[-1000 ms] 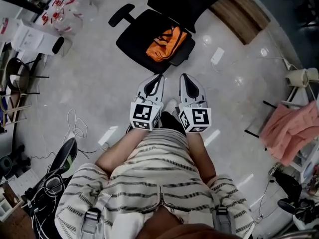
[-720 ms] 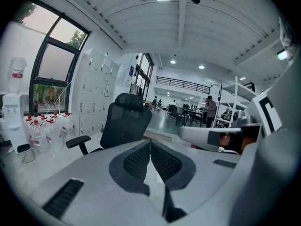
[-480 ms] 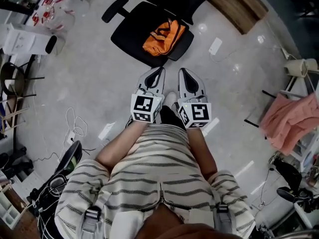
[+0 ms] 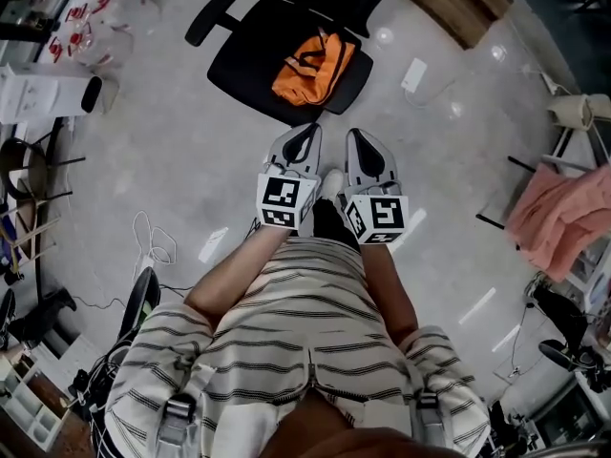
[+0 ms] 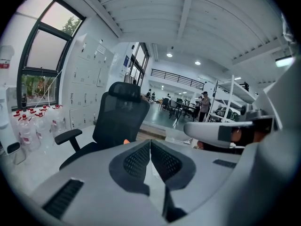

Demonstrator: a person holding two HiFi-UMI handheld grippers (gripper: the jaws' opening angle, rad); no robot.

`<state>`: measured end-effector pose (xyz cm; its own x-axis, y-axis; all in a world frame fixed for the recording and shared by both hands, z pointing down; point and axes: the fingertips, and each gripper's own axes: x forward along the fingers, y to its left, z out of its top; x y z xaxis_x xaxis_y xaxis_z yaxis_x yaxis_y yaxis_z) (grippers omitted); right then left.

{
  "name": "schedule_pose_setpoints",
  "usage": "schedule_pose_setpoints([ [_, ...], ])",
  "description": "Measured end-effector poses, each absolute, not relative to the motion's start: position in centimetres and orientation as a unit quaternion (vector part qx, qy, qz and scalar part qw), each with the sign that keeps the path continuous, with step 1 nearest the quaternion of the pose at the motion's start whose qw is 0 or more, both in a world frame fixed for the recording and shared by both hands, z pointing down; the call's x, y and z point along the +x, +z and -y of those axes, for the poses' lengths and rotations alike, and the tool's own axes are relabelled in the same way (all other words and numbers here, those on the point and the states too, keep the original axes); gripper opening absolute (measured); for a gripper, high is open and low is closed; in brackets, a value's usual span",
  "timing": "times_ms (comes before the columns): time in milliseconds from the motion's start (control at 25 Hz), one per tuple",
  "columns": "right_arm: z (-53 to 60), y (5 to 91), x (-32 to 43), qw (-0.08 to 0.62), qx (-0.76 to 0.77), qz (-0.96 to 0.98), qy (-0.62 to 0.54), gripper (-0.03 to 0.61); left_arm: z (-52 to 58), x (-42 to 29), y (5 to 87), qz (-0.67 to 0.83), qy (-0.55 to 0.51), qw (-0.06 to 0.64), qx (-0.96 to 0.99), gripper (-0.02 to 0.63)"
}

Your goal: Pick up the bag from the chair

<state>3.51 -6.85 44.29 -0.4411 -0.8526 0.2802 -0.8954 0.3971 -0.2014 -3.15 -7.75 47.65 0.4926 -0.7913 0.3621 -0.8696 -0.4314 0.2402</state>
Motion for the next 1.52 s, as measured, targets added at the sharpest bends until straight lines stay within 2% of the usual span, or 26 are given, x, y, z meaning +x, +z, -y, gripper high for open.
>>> schedule_pose_setpoints([
  [1240, 8.3, 48.5, 3.8, 0.088, 0.536, 0.815, 0.201, 0.018, 12.1, -3.1, 55.2, 0.486, 0.159, 0.245, 0.824, 0.027],
  [1520, 8.3, 48.7, 3.9, 0.089, 0.536, 0.814, 0.203, 0.018, 12.4, -2.7, 56.5, 0.481, 0.166, 0.258, 0.821, 0.064],
])
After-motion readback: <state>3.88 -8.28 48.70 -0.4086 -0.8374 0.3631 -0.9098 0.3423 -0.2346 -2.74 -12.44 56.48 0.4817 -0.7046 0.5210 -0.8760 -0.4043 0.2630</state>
